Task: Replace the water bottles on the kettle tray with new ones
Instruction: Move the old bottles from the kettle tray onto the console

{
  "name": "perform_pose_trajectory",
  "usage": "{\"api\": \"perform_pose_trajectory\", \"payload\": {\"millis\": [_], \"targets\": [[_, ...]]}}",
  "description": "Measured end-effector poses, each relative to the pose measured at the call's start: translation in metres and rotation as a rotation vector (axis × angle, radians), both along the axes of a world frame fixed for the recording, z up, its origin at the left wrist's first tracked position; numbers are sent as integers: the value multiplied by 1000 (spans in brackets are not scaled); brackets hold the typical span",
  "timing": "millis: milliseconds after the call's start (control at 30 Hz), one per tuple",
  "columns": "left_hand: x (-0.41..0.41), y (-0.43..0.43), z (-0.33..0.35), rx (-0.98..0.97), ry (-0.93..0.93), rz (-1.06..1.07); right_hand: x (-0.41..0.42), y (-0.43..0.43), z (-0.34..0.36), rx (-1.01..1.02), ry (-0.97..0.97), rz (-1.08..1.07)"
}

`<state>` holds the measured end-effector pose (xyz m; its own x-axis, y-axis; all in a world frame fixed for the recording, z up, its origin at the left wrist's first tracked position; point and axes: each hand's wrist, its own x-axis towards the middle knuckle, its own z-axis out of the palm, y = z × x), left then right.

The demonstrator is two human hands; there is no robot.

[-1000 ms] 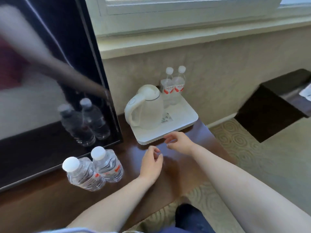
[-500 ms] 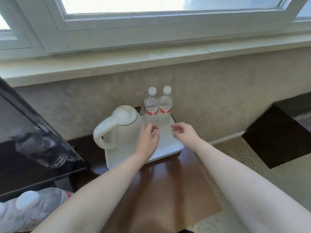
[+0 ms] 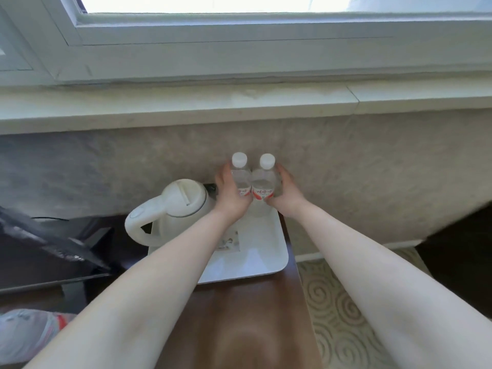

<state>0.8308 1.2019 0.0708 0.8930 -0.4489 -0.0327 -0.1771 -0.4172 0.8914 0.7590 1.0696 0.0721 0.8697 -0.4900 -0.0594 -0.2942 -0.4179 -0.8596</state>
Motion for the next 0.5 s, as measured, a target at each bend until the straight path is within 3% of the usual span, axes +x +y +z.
{"api": "perform_pose_trajectory", "payload": {"millis": [133,300,500], "targets": [[3,1,-2,48,-34,13,5,0,3,54,-44,29],[1,10,0,200,-144,-97,-9,-7,-4,-62,74,114],[-11,25,15,258,-168,-159,-36,0,4,-87,74,137]]}}
